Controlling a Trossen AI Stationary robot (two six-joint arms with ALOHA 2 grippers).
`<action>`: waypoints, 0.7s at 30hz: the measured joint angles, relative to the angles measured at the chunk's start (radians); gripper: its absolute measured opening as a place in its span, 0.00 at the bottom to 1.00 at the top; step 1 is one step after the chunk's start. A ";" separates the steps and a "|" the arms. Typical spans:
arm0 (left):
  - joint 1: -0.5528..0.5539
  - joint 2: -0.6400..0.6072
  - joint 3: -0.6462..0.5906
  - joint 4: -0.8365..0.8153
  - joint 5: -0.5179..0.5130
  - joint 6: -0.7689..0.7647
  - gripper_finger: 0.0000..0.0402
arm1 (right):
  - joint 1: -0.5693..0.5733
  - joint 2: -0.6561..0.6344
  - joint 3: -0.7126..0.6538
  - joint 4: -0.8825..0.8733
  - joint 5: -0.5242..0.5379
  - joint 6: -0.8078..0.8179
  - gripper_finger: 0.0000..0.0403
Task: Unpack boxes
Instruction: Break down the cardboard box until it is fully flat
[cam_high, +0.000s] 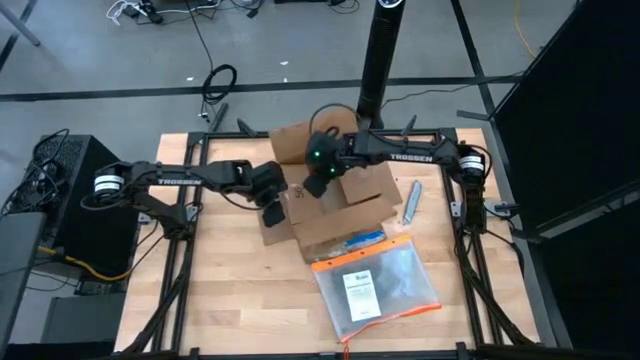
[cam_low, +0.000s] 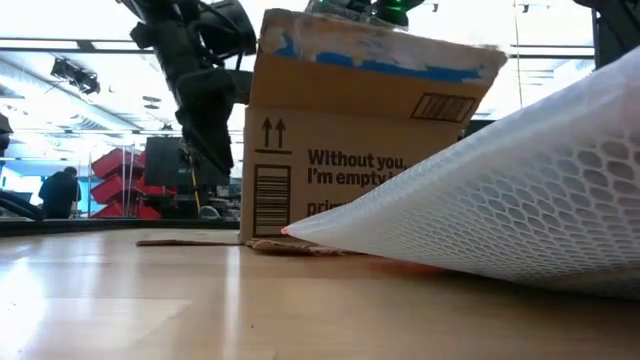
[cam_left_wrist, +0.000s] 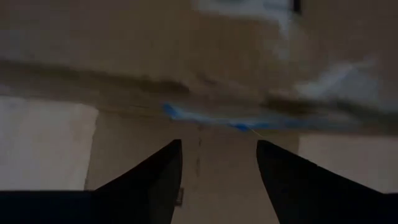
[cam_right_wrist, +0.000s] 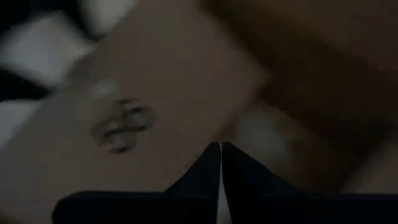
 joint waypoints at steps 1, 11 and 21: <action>-0.005 0.000 0.004 -0.004 -0.005 0.001 0.49 | -0.002 0.000 0.005 -0.022 0.006 0.049 0.00; -0.029 -0.001 -0.011 0.023 -0.046 0.079 0.49 | -0.010 -0.002 -0.050 0.016 0.021 0.418 0.00; -0.029 0.012 -0.030 0.161 -0.045 0.180 0.49 | -0.001 -0.005 -0.124 0.196 -0.103 0.494 0.00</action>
